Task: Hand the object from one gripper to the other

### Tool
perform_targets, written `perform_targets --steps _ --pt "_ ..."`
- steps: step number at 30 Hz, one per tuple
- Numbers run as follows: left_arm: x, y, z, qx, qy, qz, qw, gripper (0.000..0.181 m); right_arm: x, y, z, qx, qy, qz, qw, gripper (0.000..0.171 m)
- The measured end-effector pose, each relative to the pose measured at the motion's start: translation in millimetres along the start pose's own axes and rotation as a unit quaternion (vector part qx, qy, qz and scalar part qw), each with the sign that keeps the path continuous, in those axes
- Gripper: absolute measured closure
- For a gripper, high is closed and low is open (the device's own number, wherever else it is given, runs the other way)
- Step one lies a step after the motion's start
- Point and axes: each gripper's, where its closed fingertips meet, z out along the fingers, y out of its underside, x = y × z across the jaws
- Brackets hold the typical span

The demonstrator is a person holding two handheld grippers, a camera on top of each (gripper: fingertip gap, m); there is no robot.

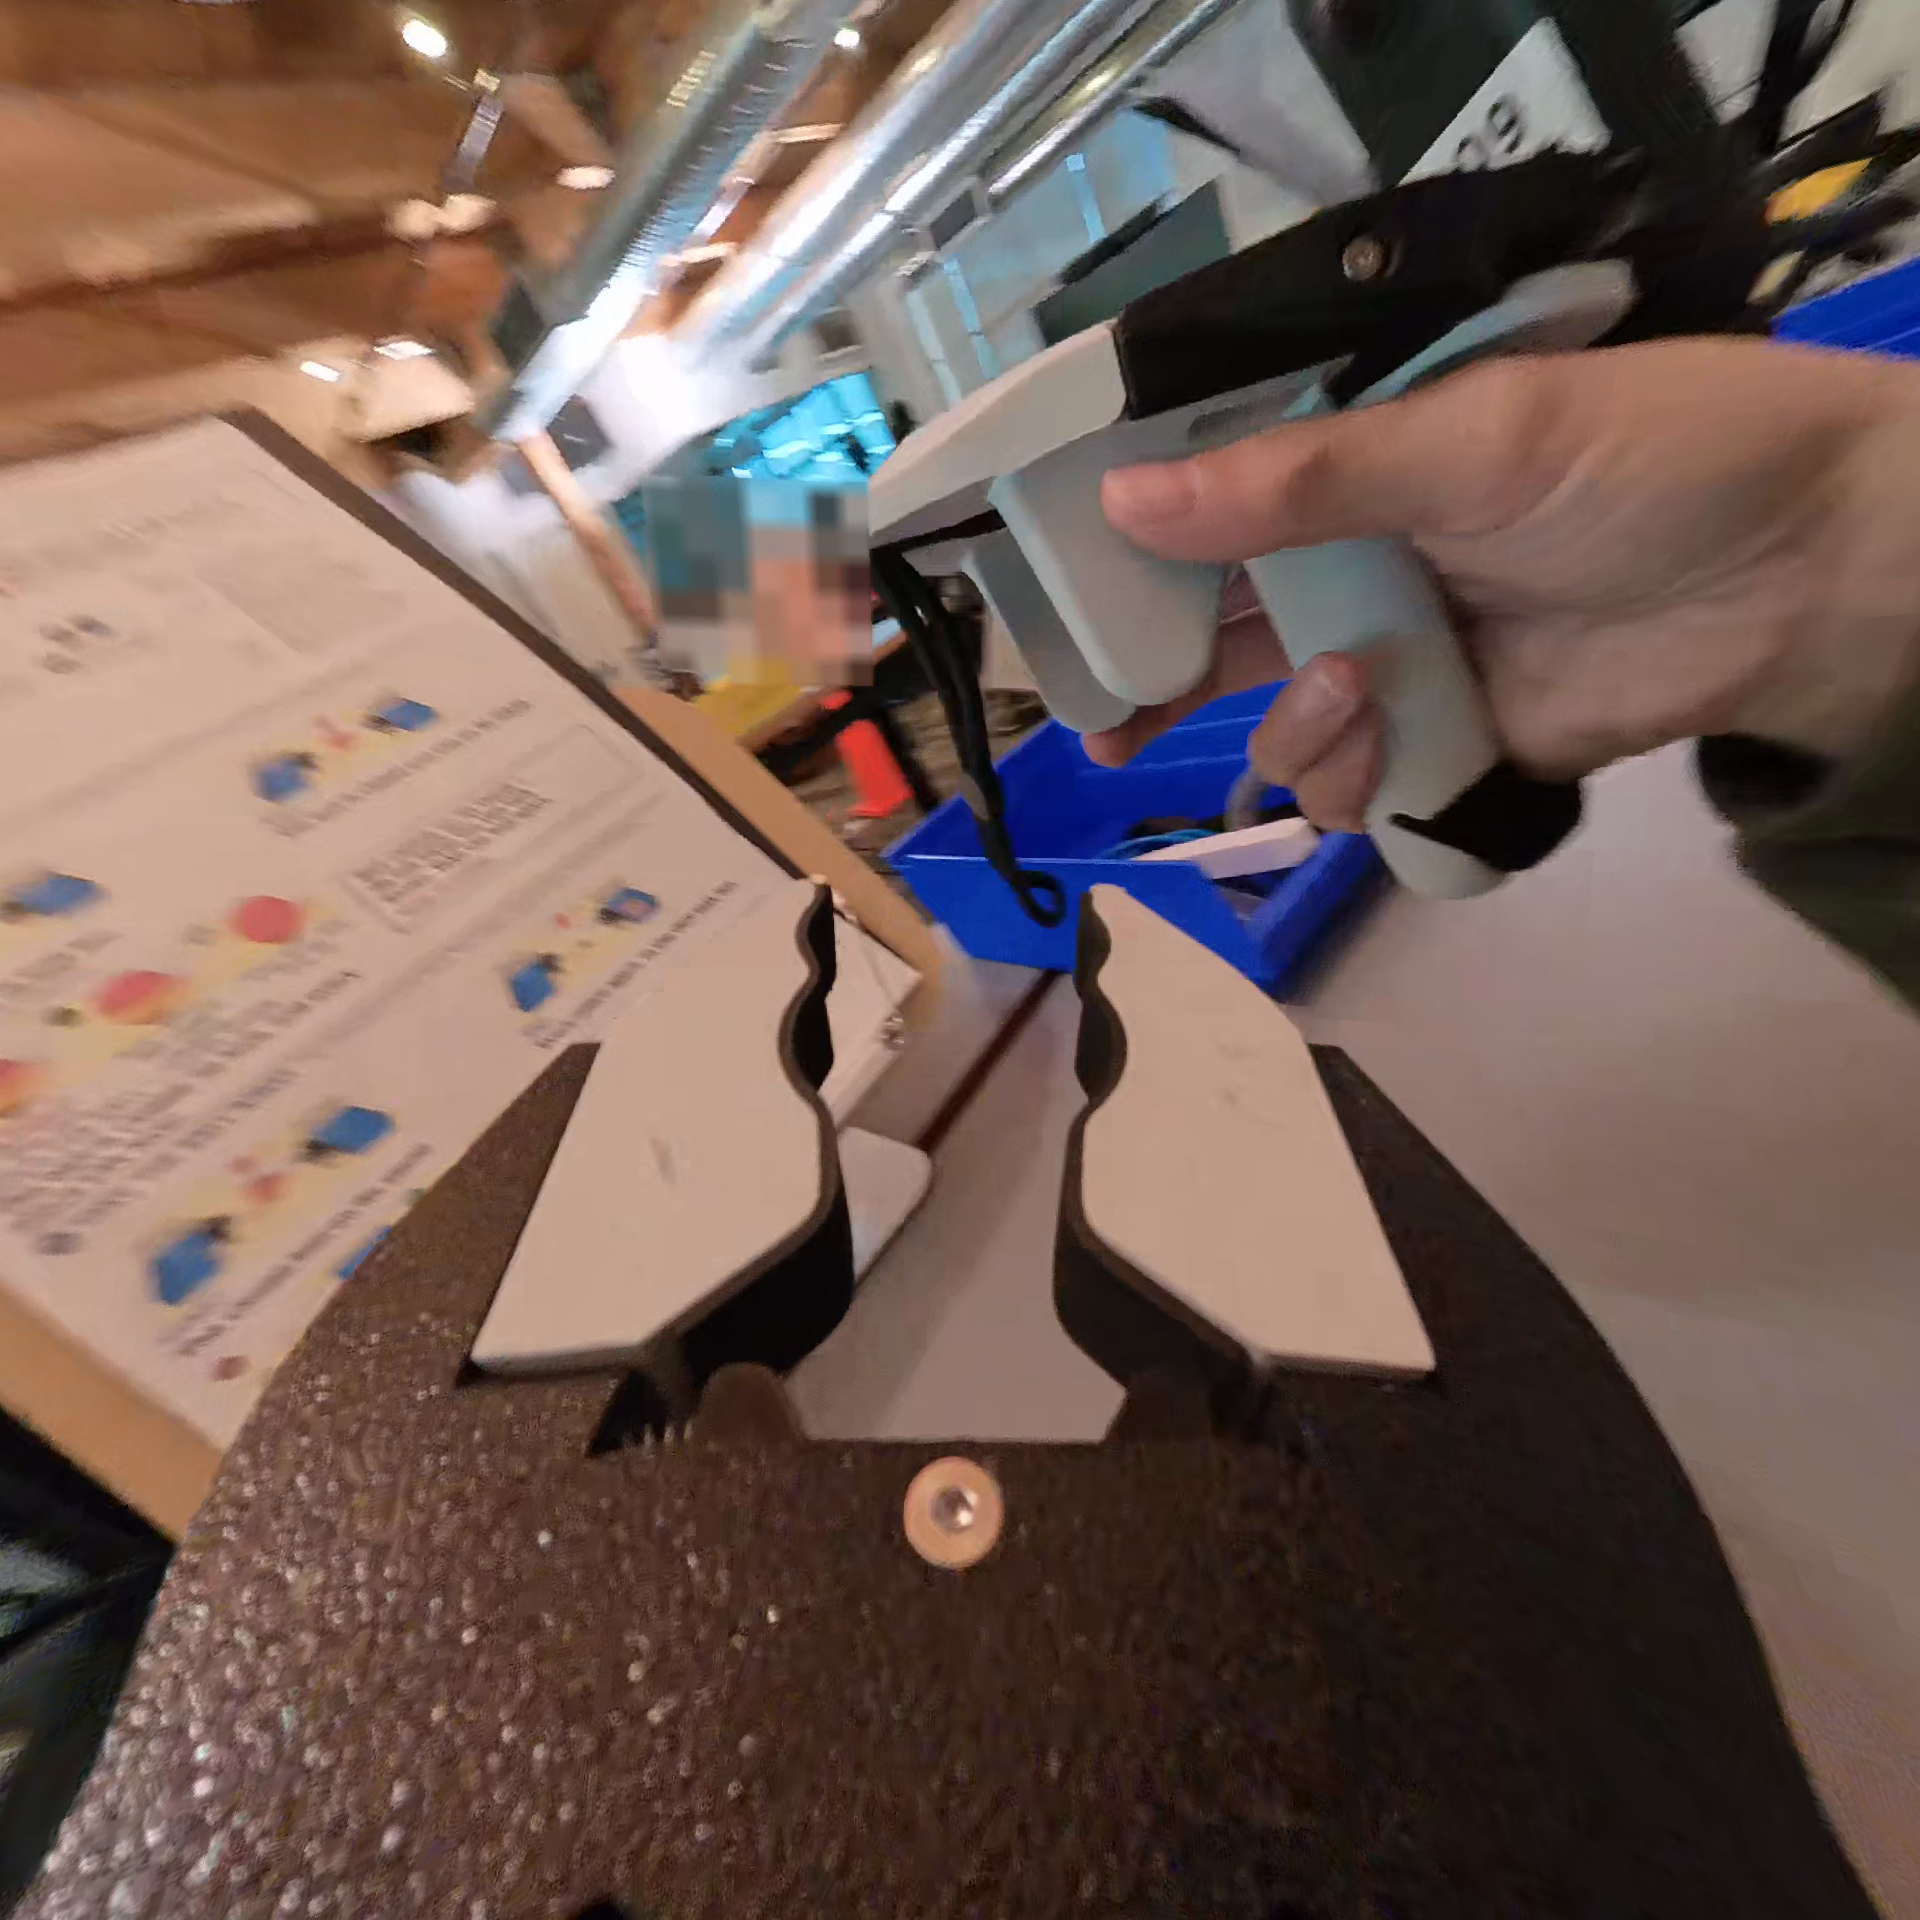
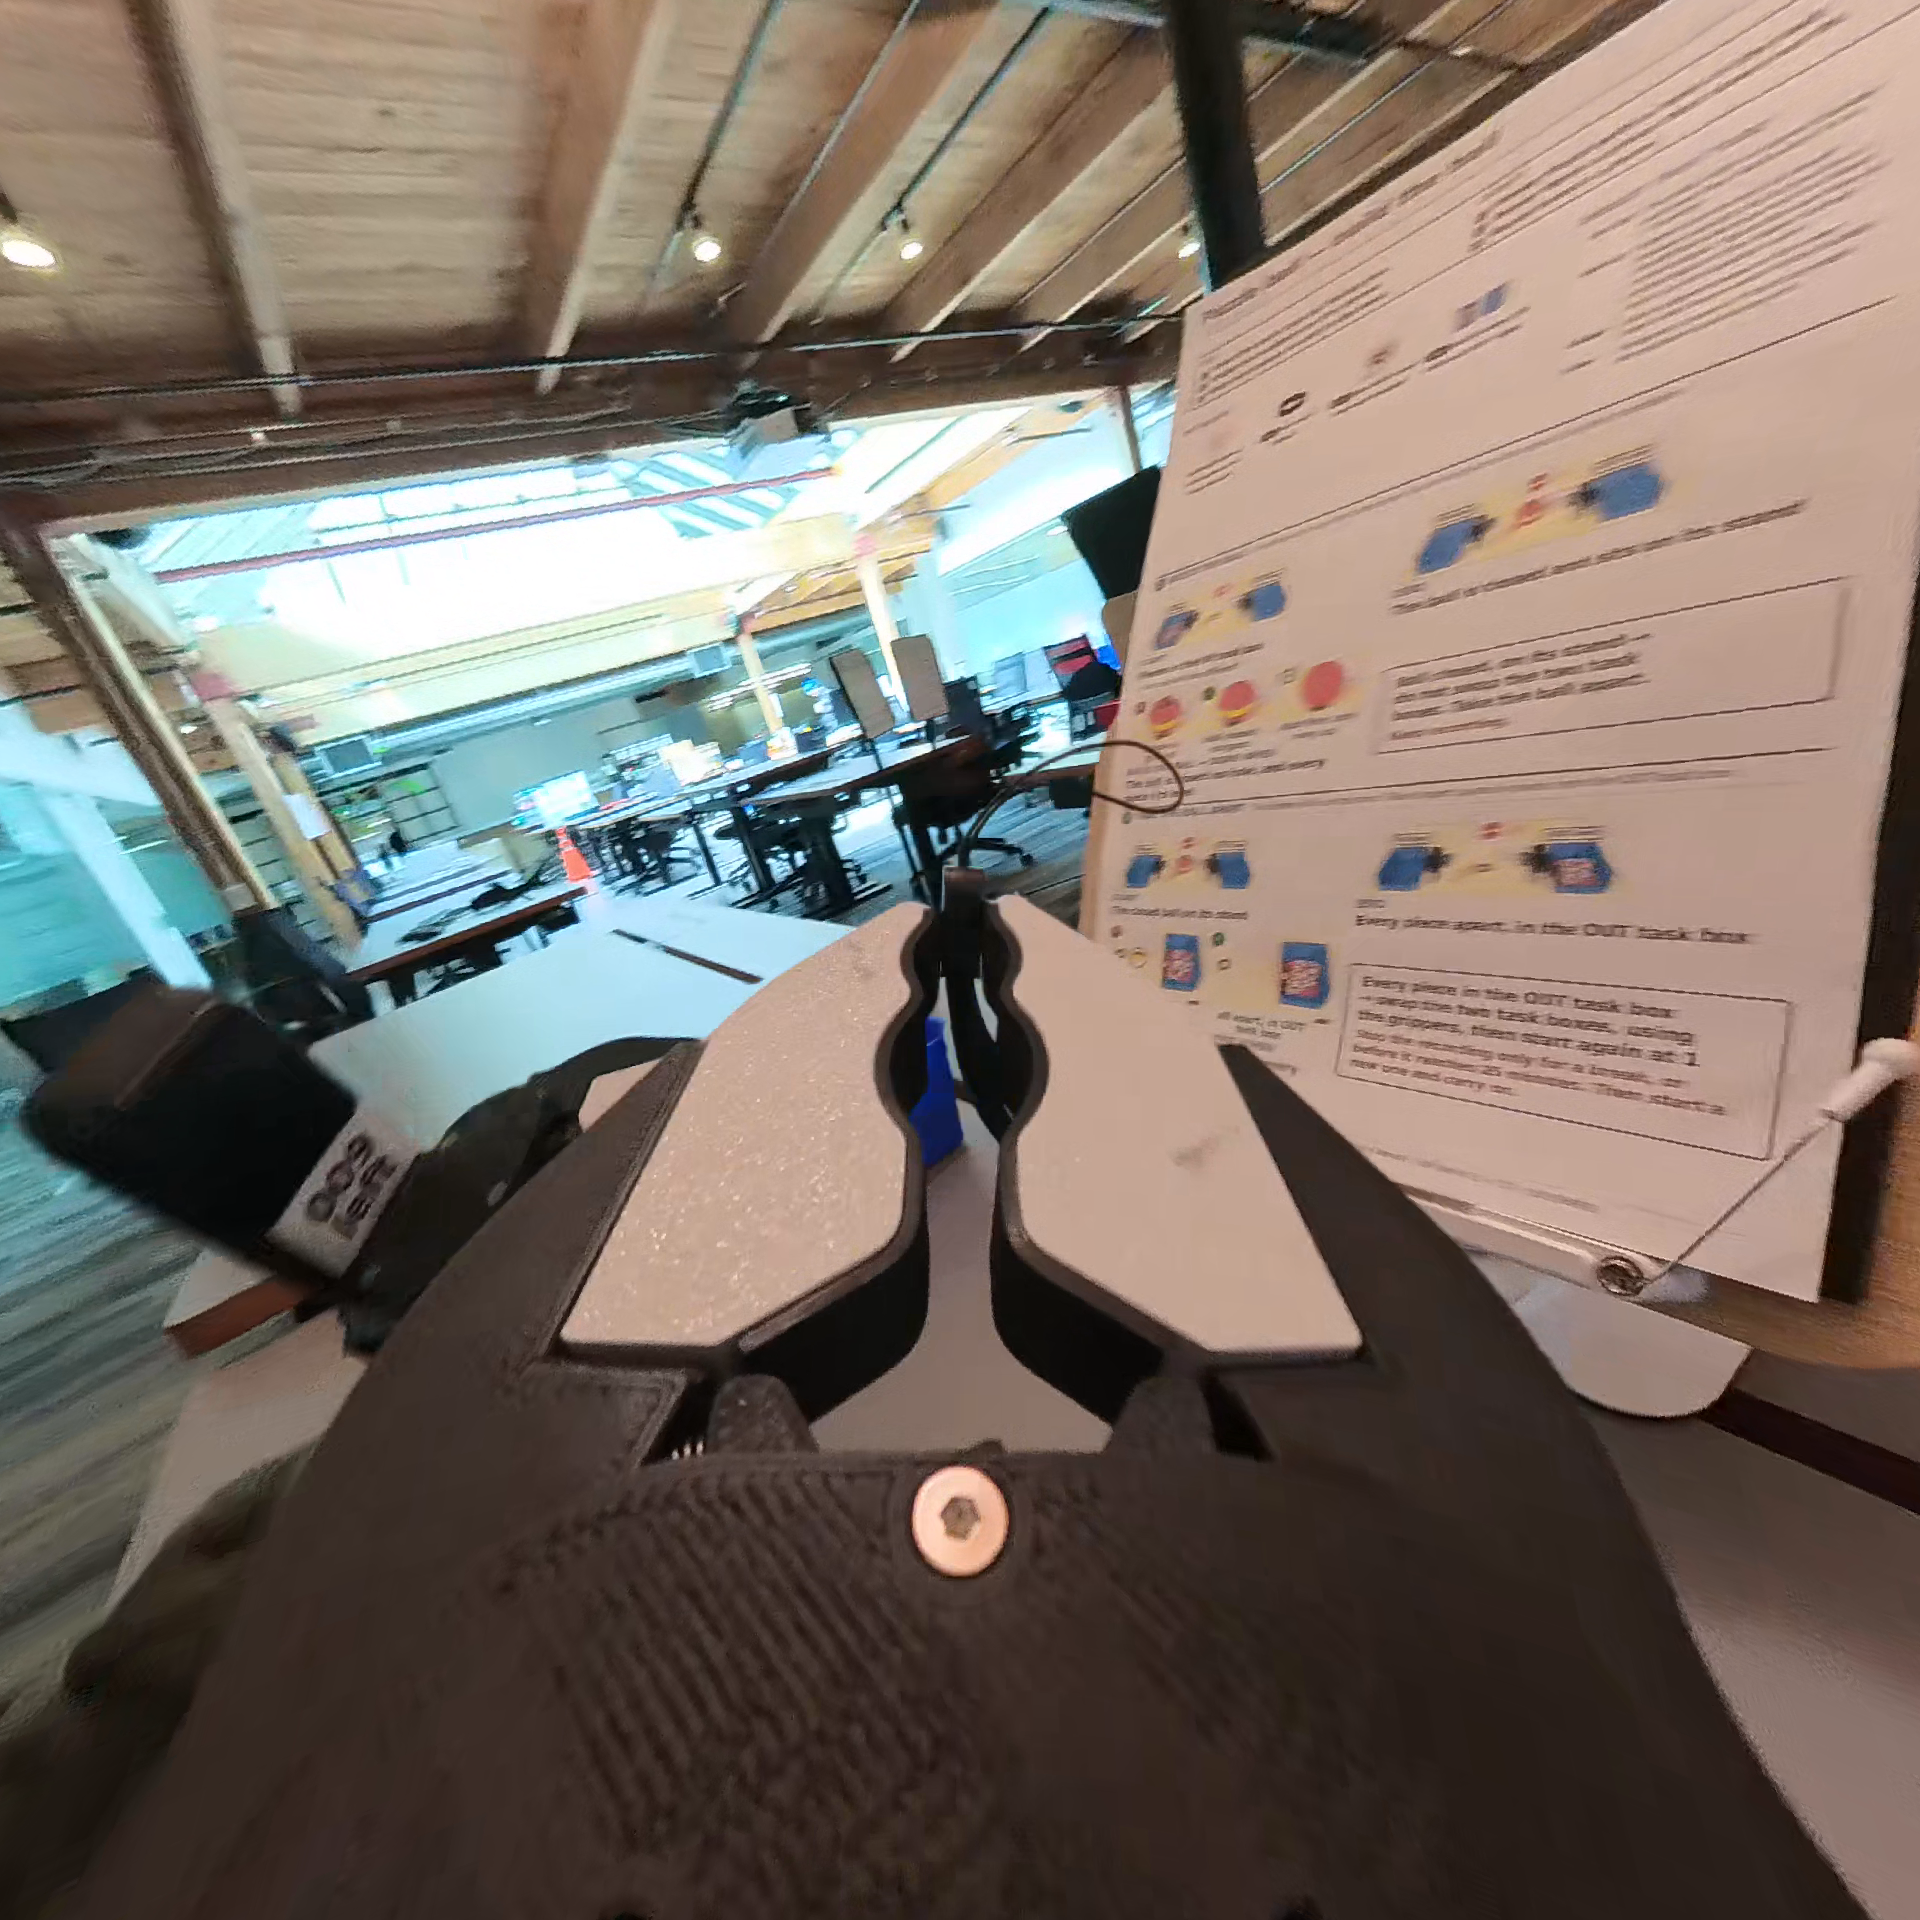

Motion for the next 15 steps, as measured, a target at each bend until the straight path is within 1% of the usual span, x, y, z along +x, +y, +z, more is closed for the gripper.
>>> perform_targets --steps 4,6,7,9,11,12,13,15 --pt "9.7 6.8 19.6 -0.024 -0.053 0.057 0.997 0.141 -4.8 -0.8 2.4 0.012 -0.009 0.020 1.000 0.164" --pt "5.5 7.4 22.7 -0.031 -0.096 0.077 0.992 0.151 -8.0 2.0 4.3 0.005 -0.017 0.023 1.000 0.164" --pt "6.8 5.3 23.6 -0.026 -0.100 0.079 0.992 0.153 -8.8 3.1 5.1 0.004 -0.017 0.022 1.000 0.164" --pt "5.8 5.8 25.3 -0.030 -0.109 0.054 0.992 0.156 -13.8 6.0 7.4 -0.003 -0.031 0.026 0.999 0.164" --pt "3.3 10.2 26.6 -0.036 -0.113 0.022 0.993 0.155 -18.0 6.9 8.7 -0.005 -0.039 0.029 0.999 0.164" --pt "0.5 11.0 26.0 -0.032 -0.120 0.007 0.992 0.158 -20.0 8.5 9.4 -0.010 -0.043 0.026 0.999 0.164" --pt "-1.6 10.4 24.8 -0.026 -0.124 -0.004 0.992 0.175 -20.8 10.3 10.2 -0.015 -0.044 0.024 0.999 0.164" --pt "-1.6 8.2 23.7 -0.014 -0.111 -0.026 0.993 0.176 -20.3 10.5 10.7 -0.012 -0.041 0.020 0.999 0.164"
